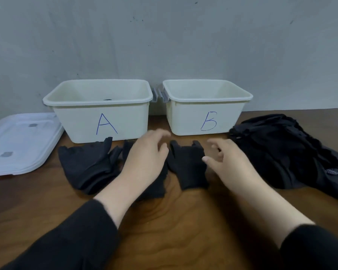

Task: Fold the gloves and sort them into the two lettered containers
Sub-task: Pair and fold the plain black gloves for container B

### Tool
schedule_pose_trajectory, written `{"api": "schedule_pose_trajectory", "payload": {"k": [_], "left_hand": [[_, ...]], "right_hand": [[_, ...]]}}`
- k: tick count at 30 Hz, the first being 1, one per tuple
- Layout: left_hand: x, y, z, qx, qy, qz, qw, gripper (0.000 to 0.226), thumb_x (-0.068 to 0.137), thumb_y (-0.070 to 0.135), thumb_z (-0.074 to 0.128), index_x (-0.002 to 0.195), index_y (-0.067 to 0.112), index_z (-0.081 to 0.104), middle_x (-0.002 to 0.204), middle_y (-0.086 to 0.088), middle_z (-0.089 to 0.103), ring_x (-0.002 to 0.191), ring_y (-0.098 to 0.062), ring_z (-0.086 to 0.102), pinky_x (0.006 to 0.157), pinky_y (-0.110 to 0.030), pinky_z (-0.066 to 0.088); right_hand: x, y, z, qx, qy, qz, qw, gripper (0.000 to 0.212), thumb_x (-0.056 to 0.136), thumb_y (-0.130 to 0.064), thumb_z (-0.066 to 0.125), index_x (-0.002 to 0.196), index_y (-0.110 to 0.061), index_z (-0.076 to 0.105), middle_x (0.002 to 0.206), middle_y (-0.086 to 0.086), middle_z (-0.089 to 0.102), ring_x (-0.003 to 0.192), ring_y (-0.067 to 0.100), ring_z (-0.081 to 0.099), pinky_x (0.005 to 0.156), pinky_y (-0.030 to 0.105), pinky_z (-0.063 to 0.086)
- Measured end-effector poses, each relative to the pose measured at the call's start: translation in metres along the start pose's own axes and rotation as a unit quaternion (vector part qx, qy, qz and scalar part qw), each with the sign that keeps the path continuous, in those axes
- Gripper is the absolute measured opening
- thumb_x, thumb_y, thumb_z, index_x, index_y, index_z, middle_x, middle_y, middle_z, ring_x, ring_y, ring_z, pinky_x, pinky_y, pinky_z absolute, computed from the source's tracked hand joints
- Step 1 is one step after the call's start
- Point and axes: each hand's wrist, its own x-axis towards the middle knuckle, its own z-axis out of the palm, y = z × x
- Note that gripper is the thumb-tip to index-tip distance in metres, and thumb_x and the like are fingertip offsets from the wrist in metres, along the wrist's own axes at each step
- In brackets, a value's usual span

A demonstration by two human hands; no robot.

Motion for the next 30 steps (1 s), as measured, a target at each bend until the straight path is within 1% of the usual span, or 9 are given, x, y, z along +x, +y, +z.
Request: {"api": "schedule_pose_trajectory", "payload": {"k": [2, 5, 11, 15, 19, 23, 25, 27, 30], "left_hand": [[-0.016, -0.012, 0.008, 0.048, -0.015, 0.031, 0.998, 0.029, 0.099, 0.020, 0.051, 0.125, 0.028, 0.061, 0.118, 0.010, 0.062, 0.108, -0.009, 0.057, 0.094, -0.026, 0.045], [-0.023, -0.019, 0.013, 0.076, -0.036, 0.035, 0.996, 0.027, 0.102, 0.025, 0.047, 0.124, 0.027, 0.063, 0.114, 0.011, 0.064, 0.104, -0.009, 0.059, 0.092, -0.026, 0.048], [-0.024, -0.025, 0.014, 0.090, -0.057, 0.021, 0.994, 0.028, 0.102, 0.027, 0.045, 0.123, 0.031, 0.064, 0.117, 0.012, 0.064, 0.106, -0.007, 0.058, 0.092, -0.025, 0.047], [-0.021, -0.025, 0.013, 0.087, -0.029, 0.023, 0.995, 0.028, 0.102, 0.025, 0.045, 0.122, 0.029, 0.064, 0.115, 0.012, 0.064, 0.103, -0.007, 0.057, 0.088, -0.019, 0.043], [-0.019, -0.027, 0.012, 0.087, -0.016, 0.016, 0.996, 0.029, 0.101, 0.024, 0.046, 0.123, 0.027, 0.065, 0.117, 0.011, 0.064, 0.104, -0.008, 0.057, 0.086, -0.016, 0.039], [-0.020, -0.028, 0.010, 0.084, -0.018, 0.017, 0.996, 0.029, 0.102, 0.024, 0.046, 0.123, 0.026, 0.065, 0.119, 0.010, 0.064, 0.105, -0.009, 0.058, 0.087, -0.018, 0.042], [-0.021, -0.028, 0.009, 0.080, -0.012, 0.023, 0.996, 0.028, 0.101, 0.022, 0.047, 0.122, 0.025, 0.065, 0.117, 0.009, 0.064, 0.105, -0.010, 0.059, 0.090, -0.023, 0.046], [-0.021, -0.027, 0.009, 0.071, 0.000, 0.029, 0.997, 0.027, 0.100, 0.021, 0.048, 0.121, 0.023, 0.066, 0.114, 0.008, 0.066, 0.104, -0.010, 0.059, 0.091, -0.026, 0.048], [-0.020, -0.027, 0.009, 0.061, 0.021, 0.024, 0.998, 0.026, 0.099, 0.021, 0.048, 0.118, 0.023, 0.067, 0.108, 0.009, 0.066, 0.100, -0.009, 0.059, 0.089, -0.026, 0.048]], "right_hand": [[-0.019, 0.004, 0.005, -0.017, -0.073, -0.103, 0.992, 0.038, 0.091, -0.049, 0.067, 0.126, -0.038, 0.062, 0.119, -0.023, 0.055, 0.111, -0.002, 0.052, 0.099, 0.023, 0.045], [-0.027, 0.014, 0.010, -0.089, -0.170, -0.161, 0.968, 0.036, 0.092, -0.053, 0.062, 0.126, -0.042, 0.062, 0.122, -0.031, 0.049, 0.120, -0.004, 0.044, 0.106, 0.025, 0.039], [-0.018, 0.017, 0.021, -0.125, -0.106, -0.194, 0.967, 0.013, 0.100, -0.037, 0.058, 0.110, -0.038, 0.067, 0.111, -0.025, 0.055, 0.109, -0.002, 0.047, 0.102, 0.030, 0.041], [-0.005, 0.000, -0.004, 0.036, -0.037, -0.082, 0.995, 0.008, 0.100, -0.031, 0.059, 0.093, -0.035, 0.063, 0.087, -0.016, 0.069, 0.072, 0.006, 0.059, 0.064, 0.009, 0.043], [0.035, -0.024, -0.044, 0.067, -0.011, -0.077, 0.995, 0.011, 0.098, -0.026, 0.063, 0.088, -0.027, 0.068, 0.076, -0.013, 0.073, 0.055, -0.002, 0.058, 0.055, 0.008, 0.041], [0.069, -0.040, -0.064, 0.074, -0.059, -0.049, 0.994, 0.015, 0.098, -0.021, 0.065, 0.083, -0.024, 0.070, 0.077, -0.004, 0.070, 0.067, 0.012, 0.062, 0.069, 0.026, 0.056], [0.085, -0.045, -0.074, 0.034, -0.030, -0.062, 0.997, 0.014, 0.097, -0.022, 0.064, 0.085, -0.024, 0.070, 0.085, -0.002, 0.071, 0.075, 0.019, 0.066, 0.072, 0.028, 0.060], [0.100, -0.050, -0.084, 0.013, 0.040, -0.088, 0.995, 0.010, 0.098, -0.023, 0.062, 0.090, -0.024, 0.069, 0.093, 0.004, 0.073, 0.085, 0.026, 0.068, 0.085, 0.042, 0.058], [0.100, -0.056, -0.093, 0.018, 0.117, -0.129, 0.984, 0.007, 0.100, -0.022, 0.059, 0.099, -0.027, 0.065, 0.093, 0.001, 0.068, 0.083, 0.018, 0.059, 0.084, 0.030, 0.053]]}}
